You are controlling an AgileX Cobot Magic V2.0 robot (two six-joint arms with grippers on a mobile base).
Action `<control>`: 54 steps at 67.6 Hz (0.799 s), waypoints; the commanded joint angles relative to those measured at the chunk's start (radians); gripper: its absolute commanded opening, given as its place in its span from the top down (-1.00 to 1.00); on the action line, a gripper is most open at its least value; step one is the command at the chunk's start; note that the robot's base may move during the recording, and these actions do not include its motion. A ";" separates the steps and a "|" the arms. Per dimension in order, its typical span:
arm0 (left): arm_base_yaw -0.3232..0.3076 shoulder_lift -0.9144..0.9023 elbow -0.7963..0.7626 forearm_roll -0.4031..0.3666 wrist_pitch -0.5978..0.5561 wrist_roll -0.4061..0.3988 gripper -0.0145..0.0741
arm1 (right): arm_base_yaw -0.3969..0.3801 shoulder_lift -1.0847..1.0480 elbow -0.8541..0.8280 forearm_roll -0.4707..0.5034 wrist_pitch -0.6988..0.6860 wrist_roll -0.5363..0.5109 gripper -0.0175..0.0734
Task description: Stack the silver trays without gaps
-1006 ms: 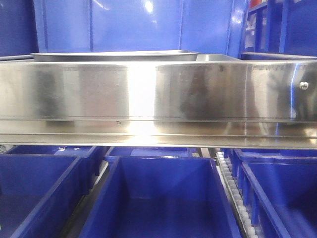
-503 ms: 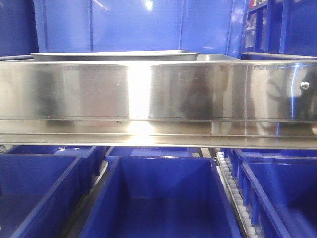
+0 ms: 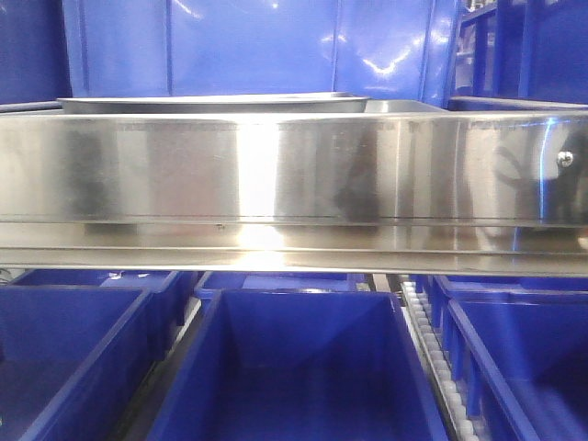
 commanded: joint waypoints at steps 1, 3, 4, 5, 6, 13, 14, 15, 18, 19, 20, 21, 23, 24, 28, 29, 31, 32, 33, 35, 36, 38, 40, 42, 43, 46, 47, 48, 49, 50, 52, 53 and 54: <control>0.008 -0.022 0.016 0.044 -0.009 0.027 0.67 | -0.002 -0.007 0.000 0.002 -0.017 -0.006 0.67; 0.018 -0.030 0.030 0.011 -0.007 0.063 0.68 | -0.002 -0.007 0.000 0.002 -0.017 -0.006 0.67; 0.031 -0.036 0.036 -0.013 -0.005 0.087 0.68 | -0.002 -0.007 0.000 0.002 -0.017 -0.006 0.67; 0.036 -0.038 0.039 -0.040 -0.005 0.101 0.68 | -0.002 -0.007 0.000 0.002 -0.017 -0.006 0.67; 0.053 -0.040 0.046 -0.071 -0.002 0.145 0.68 | -0.002 -0.007 0.000 0.002 -0.017 -0.006 0.67; 0.166 -0.074 0.134 -0.339 -0.026 0.377 0.68 | -0.002 -0.007 0.000 0.002 -0.017 -0.006 0.67; 0.183 -0.079 0.140 -0.364 -0.036 0.404 0.68 | -0.002 -0.007 0.000 0.002 -0.017 -0.006 0.67; 0.208 -0.084 0.153 -0.387 -0.046 0.442 0.68 | -0.002 -0.007 0.000 0.002 -0.017 -0.006 0.67; 0.254 -0.107 0.208 -0.457 -0.091 0.502 0.68 | -0.002 -0.007 0.000 0.002 -0.017 -0.006 0.67; 0.269 -0.114 0.214 -0.469 -0.103 0.519 0.68 | -0.002 -0.007 0.000 0.002 -0.017 -0.006 0.67; 0.283 -0.118 0.228 -0.487 -0.116 0.531 0.68 | -0.002 -0.007 0.000 0.002 -0.017 -0.006 0.67; 0.304 -0.130 0.241 -0.511 -0.127 0.542 0.68 | -0.002 -0.007 0.000 0.002 -0.017 -0.006 0.67; 0.323 -0.147 0.272 -0.535 -0.143 0.549 0.68 | -0.002 -0.007 0.000 0.002 -0.017 -0.006 0.67; 0.335 -0.155 0.284 -0.544 -0.150 0.549 0.68 | -0.002 -0.007 0.000 0.002 -0.017 -0.006 0.67; 0.392 -0.197 0.327 -0.565 -0.153 0.549 0.68 | -0.002 -0.007 0.000 0.002 -0.017 -0.006 0.67; 0.398 -0.206 0.337 -0.565 -0.153 0.549 0.68 | -0.002 -0.007 0.000 0.002 -0.017 -0.006 0.67; 0.417 -0.225 0.360 -0.565 -0.150 0.549 0.68 | -0.002 -0.007 0.000 0.002 -0.017 -0.006 0.67; 0.431 -0.239 0.369 -0.565 -0.149 0.549 0.68 | -0.002 -0.007 0.000 0.002 -0.017 -0.006 0.67; 0.439 -0.248 0.378 -0.565 -0.148 0.549 0.68 | -0.002 -0.007 0.000 0.002 -0.017 -0.006 0.67; 0.458 -0.267 0.394 -0.565 -0.146 0.549 0.68 | -0.002 -0.007 0.000 0.002 -0.017 -0.006 0.67; 0.461 -0.276 0.403 -0.565 -0.146 0.549 0.68 | -0.002 -0.007 0.000 0.002 -0.017 -0.006 0.67; 0.468 -0.292 0.423 -0.567 -0.146 0.549 0.68 | -0.002 -0.007 0.000 0.002 -0.017 -0.006 0.67; 0.476 -0.309 0.438 -0.567 -0.148 0.549 0.68 | -0.002 -0.007 0.000 0.002 -0.017 -0.006 0.67; 0.476 -0.323 0.454 -0.567 -0.148 0.549 0.68 | -0.002 -0.007 0.000 0.002 -0.017 -0.006 0.67; 0.476 -0.323 0.462 -0.567 -0.148 0.549 0.68 | -0.002 -0.007 0.000 0.002 -0.017 -0.006 0.67; 0.475 -0.323 0.492 -0.567 -0.151 0.549 0.68 | -0.002 -0.007 0.000 0.002 -0.017 -0.006 0.67; 0.474 -0.323 0.500 -0.567 -0.159 0.549 0.68 | -0.002 -0.007 0.000 0.002 -0.017 -0.006 0.67; 0.474 -0.323 0.508 -0.567 -0.167 0.549 0.68 | -0.002 -0.007 0.000 0.002 -0.017 -0.006 0.67; 0.474 -0.323 0.508 -0.567 -0.173 0.549 0.68 | -0.002 -0.007 0.000 0.002 -0.017 -0.006 0.67; 0.474 -0.323 0.508 -0.567 -0.180 0.547 0.68 | -0.002 -0.007 0.000 0.002 -0.017 -0.006 0.67; 0.474 -0.323 0.508 -0.567 -0.197 0.547 0.68 | -0.002 -0.007 0.000 0.002 -0.017 -0.006 0.67; 0.474 -0.323 0.508 -0.567 -0.197 0.547 0.68 | -0.002 -0.007 0.000 0.002 -0.017 -0.006 0.67; 0.474 -0.323 0.508 -0.567 -0.181 0.547 0.68 | -0.002 -0.007 0.000 0.002 -0.017 -0.006 0.67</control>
